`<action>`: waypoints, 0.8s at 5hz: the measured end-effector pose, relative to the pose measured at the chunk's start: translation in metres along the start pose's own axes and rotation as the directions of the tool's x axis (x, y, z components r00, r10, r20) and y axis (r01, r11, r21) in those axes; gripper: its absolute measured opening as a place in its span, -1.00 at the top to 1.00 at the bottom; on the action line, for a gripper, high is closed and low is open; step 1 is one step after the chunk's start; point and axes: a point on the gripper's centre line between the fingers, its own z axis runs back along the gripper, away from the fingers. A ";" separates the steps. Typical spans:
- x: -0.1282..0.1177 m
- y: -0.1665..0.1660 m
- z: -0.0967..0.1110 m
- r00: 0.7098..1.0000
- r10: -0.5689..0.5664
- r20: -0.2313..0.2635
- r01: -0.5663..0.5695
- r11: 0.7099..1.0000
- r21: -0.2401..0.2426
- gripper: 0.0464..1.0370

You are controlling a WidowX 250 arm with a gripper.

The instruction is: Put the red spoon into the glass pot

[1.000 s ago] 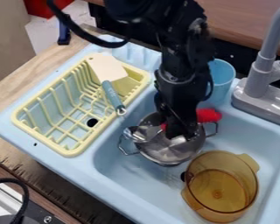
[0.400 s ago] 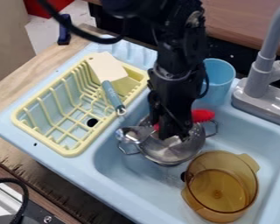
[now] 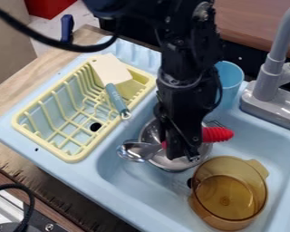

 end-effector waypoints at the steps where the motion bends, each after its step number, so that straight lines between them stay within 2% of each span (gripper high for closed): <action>1: 0.002 -0.007 0.008 1.000 0.015 0.020 -0.015 1.000 -0.004 0.44; 3: 0.015 -0.029 0.011 0.981 0.182 0.066 -0.183 0.983 0.017 0.44; 4: 0.027 -0.033 0.007 0.951 0.303 0.060 -0.304 0.953 0.006 0.44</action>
